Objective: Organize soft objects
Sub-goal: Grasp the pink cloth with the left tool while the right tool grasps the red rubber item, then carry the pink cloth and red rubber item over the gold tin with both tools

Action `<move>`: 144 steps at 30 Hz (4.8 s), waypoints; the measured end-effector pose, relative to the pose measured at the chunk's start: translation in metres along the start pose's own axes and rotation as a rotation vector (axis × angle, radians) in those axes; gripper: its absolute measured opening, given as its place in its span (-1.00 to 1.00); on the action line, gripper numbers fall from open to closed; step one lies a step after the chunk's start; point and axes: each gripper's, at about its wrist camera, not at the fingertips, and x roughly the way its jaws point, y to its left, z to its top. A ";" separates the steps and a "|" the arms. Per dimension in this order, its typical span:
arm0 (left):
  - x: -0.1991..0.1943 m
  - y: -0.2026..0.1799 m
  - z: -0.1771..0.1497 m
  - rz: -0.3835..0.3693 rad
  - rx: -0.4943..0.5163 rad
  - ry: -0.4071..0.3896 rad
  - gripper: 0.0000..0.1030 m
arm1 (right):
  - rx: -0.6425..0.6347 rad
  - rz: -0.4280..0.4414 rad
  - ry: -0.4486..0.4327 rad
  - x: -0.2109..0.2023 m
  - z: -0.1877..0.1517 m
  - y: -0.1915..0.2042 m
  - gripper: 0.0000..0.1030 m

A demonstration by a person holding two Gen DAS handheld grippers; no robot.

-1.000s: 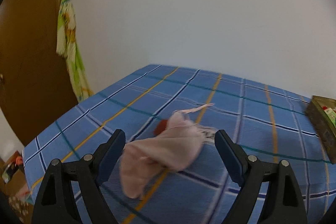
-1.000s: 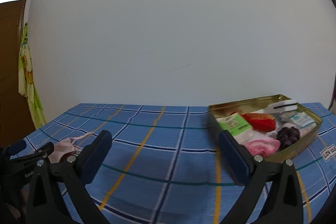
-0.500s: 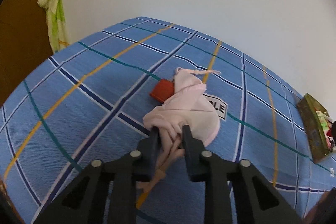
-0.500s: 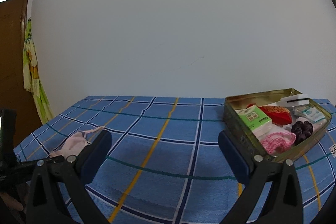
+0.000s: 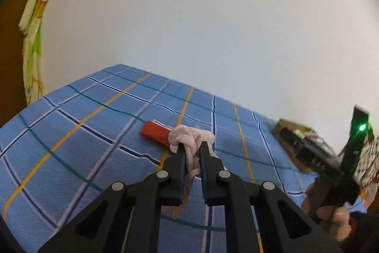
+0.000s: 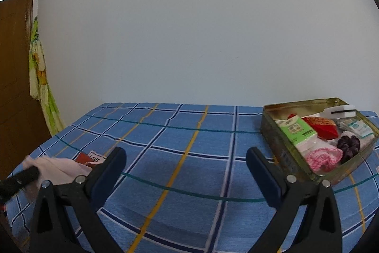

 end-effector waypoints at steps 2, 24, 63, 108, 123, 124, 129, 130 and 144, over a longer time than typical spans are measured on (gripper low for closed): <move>-0.012 0.012 0.007 0.014 -0.044 -0.026 -0.77 | -0.011 0.028 0.013 0.004 0.000 0.007 0.98; -0.049 0.050 0.029 0.179 -0.077 -0.188 -0.77 | -0.417 0.345 0.457 0.137 -0.019 0.166 0.11; -0.011 -0.127 0.024 0.032 0.136 -0.193 -0.77 | -0.188 0.069 0.140 0.033 0.012 -0.025 -0.31; 0.014 -0.164 -0.006 0.130 0.172 -0.103 -0.77 | -0.197 0.054 0.096 -0.001 -0.001 -0.066 -0.32; 0.012 -0.182 -0.003 0.124 0.194 -0.115 -0.77 | -0.194 0.057 0.060 -0.017 0.001 -0.074 -0.32; 0.011 -0.185 -0.002 0.118 0.198 -0.118 -0.77 | -0.191 0.057 0.055 -0.019 0.002 -0.074 -0.32; 0.007 -0.199 -0.001 0.102 0.218 -0.134 -0.77 | -0.171 0.071 0.033 -0.026 0.005 -0.082 -0.32; 0.006 -0.200 -0.001 0.097 0.218 -0.137 -0.77 | -0.168 0.075 0.028 -0.028 0.005 -0.084 -0.32; -0.008 -0.222 0.000 0.047 0.235 -0.173 -0.77 | -0.156 0.084 -0.042 -0.055 0.002 -0.111 -0.32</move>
